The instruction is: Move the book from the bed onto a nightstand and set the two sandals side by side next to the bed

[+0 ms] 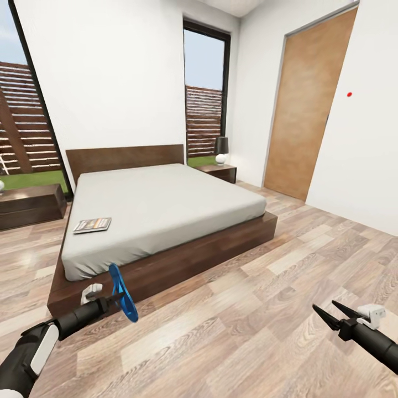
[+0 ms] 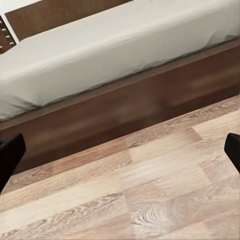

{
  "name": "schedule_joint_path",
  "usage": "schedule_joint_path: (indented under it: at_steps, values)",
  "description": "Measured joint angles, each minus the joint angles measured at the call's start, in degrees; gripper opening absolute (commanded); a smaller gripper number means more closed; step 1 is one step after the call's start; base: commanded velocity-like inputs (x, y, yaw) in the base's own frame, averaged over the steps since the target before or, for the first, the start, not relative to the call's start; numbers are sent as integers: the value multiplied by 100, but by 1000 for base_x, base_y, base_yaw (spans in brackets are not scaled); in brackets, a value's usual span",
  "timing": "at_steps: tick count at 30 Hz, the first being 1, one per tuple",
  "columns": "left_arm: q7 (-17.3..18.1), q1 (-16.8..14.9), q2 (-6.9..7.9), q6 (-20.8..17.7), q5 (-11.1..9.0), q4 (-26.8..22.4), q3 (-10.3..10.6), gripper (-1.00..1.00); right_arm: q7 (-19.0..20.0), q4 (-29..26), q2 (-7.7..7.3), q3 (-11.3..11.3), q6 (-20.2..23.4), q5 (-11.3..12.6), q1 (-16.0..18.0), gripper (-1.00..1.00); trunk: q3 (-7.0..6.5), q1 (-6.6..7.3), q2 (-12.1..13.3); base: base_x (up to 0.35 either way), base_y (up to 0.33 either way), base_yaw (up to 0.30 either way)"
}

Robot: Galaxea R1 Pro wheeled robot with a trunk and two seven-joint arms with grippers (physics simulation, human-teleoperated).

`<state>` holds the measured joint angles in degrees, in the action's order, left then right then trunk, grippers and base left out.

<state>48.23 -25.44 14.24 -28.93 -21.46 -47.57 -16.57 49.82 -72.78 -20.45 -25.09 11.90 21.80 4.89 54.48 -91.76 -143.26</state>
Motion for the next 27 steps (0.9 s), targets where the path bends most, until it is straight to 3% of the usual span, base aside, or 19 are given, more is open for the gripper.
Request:
schedule_joint_path:
  at_steps: [3, 27]
  values:
    - [1, -1, 0, 0, 0, 0, 0, -100, 0, 0, 1, 0, 0, 0, 0, 100, -66, 10, 9, 0, 0, 0]
    - [-7, 0, -2, 5, 6, 0, 5, -100, 1, 2, 1, 0, -3, -10, 0, 100, -497, 537, 971, 0, 0, 0]
